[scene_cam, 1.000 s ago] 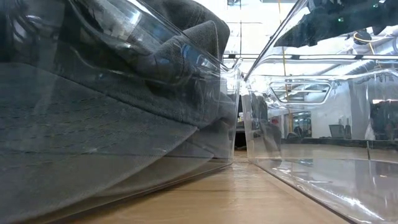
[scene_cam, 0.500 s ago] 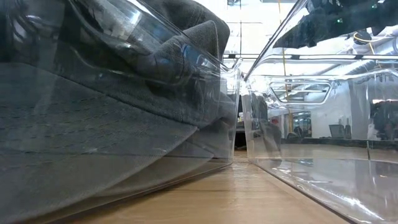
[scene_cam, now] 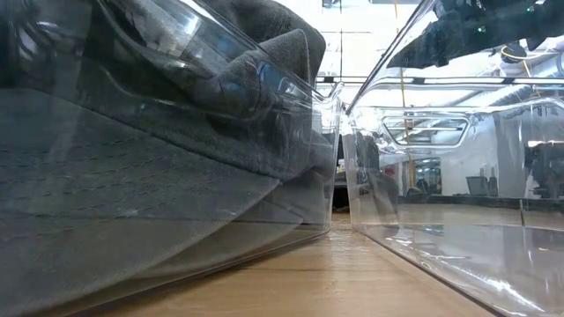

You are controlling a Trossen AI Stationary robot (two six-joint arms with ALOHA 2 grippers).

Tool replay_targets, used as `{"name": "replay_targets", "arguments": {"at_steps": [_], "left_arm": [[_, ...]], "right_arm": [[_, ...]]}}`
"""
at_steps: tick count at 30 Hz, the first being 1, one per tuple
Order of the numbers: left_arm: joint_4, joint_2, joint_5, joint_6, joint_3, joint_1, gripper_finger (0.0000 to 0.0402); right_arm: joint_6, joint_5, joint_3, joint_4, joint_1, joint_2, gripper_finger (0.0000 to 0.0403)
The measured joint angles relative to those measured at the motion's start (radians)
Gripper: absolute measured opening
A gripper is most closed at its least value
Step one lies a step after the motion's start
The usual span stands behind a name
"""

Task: Pick & Place hat
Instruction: Put the top left black cap into the right transparent bin

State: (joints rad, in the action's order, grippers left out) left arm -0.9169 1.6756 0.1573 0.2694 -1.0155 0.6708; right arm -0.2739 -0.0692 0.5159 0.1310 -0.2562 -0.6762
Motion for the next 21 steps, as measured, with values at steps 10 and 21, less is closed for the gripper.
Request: {"name": "replay_targets", "arguments": {"at_steps": [10, 21], "left_arm": [[-0.031, -0.1, 0.043, -0.058, -0.161, -0.061, 0.0004], [-0.028, -0.225, 0.144, -0.052, -0.356, -0.25, 0.0002]], "right_arm": [[0.0, 0.0, 0.0, 0.0, 0.0, 0.0, 0.0258], [0.036, 0.029, 0.001, 0.04, 0.0, -0.022, 0.0258]]}}
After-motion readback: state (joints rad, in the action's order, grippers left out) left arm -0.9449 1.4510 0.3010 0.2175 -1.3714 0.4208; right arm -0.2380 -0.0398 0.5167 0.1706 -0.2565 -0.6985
